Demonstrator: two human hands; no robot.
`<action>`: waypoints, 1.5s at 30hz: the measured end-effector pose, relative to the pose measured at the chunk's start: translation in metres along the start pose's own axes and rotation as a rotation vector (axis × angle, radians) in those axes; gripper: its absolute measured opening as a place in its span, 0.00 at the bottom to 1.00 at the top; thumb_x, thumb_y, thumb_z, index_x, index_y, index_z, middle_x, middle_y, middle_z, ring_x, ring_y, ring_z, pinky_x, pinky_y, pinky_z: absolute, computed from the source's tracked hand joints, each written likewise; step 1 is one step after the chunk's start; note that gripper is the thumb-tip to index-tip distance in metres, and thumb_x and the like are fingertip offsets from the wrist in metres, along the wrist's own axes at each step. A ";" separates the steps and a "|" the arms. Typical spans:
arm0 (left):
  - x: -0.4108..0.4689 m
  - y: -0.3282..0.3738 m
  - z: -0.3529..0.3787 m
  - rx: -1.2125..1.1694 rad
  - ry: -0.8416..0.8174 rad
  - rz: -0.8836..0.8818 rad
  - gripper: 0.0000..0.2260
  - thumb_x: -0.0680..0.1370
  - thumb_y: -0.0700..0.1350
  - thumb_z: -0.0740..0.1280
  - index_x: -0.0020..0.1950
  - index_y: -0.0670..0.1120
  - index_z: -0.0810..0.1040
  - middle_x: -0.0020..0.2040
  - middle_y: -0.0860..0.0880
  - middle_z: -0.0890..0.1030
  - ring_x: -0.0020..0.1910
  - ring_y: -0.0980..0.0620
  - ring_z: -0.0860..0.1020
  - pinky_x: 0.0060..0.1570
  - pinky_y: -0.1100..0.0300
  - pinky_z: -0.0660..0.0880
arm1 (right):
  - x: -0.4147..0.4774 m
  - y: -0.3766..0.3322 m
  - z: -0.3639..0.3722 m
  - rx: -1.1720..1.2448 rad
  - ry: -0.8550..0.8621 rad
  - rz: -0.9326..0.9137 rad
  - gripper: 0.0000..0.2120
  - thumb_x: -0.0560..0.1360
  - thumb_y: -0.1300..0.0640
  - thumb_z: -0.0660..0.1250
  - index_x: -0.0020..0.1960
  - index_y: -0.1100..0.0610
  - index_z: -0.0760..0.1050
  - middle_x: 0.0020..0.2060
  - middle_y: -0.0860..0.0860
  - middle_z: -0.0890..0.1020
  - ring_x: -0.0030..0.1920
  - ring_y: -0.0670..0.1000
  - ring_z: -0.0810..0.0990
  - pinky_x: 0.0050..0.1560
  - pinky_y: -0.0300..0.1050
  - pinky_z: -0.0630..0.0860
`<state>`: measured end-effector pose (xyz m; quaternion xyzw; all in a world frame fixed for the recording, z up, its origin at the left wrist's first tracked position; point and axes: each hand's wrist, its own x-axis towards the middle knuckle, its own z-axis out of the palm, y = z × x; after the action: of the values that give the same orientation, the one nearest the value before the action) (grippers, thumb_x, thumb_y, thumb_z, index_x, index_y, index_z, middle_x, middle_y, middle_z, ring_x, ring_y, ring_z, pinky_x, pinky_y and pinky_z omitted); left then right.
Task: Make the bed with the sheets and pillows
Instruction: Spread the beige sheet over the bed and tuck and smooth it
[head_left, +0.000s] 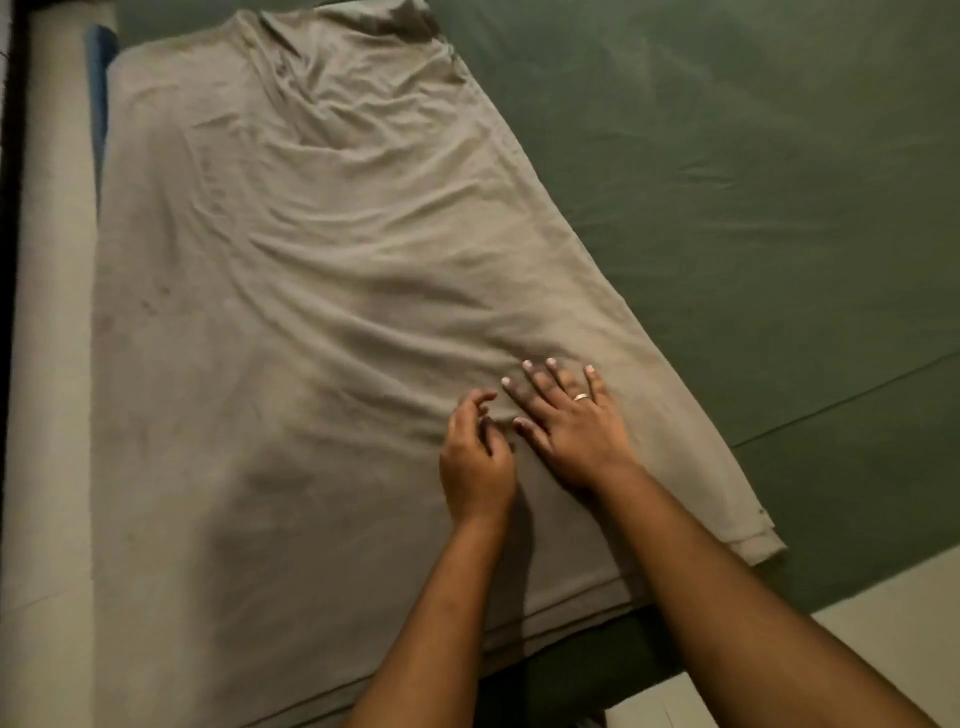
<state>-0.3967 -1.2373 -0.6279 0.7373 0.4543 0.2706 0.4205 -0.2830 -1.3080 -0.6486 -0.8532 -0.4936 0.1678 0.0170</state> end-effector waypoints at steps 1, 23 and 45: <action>0.009 -0.003 -0.005 0.015 0.030 0.030 0.17 0.72 0.37 0.60 0.59 0.43 0.79 0.58 0.45 0.80 0.57 0.49 0.78 0.58 0.60 0.72 | 0.001 0.008 0.000 -0.003 0.013 0.074 0.28 0.77 0.37 0.39 0.76 0.39 0.51 0.77 0.44 0.55 0.77 0.51 0.51 0.74 0.55 0.44; 0.087 -0.023 -0.008 0.499 -0.409 0.109 0.26 0.77 0.56 0.58 0.74 0.51 0.67 0.76 0.48 0.63 0.76 0.48 0.59 0.73 0.45 0.50 | 0.104 0.075 -0.064 0.229 0.144 0.739 0.14 0.80 0.45 0.57 0.54 0.53 0.73 0.53 0.61 0.80 0.53 0.63 0.79 0.46 0.49 0.73; 0.108 0.018 0.050 0.662 -0.600 0.181 0.26 0.82 0.57 0.53 0.78 0.58 0.48 0.79 0.52 0.44 0.77 0.50 0.40 0.72 0.45 0.36 | 0.172 0.083 -0.081 0.269 0.192 0.646 0.12 0.81 0.49 0.54 0.54 0.55 0.72 0.53 0.62 0.79 0.54 0.64 0.77 0.46 0.49 0.70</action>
<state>-0.3019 -1.1635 -0.6352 0.9146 0.3082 -0.0791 0.2496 -0.1104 -1.1937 -0.6350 -0.9671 -0.1681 0.1471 0.1216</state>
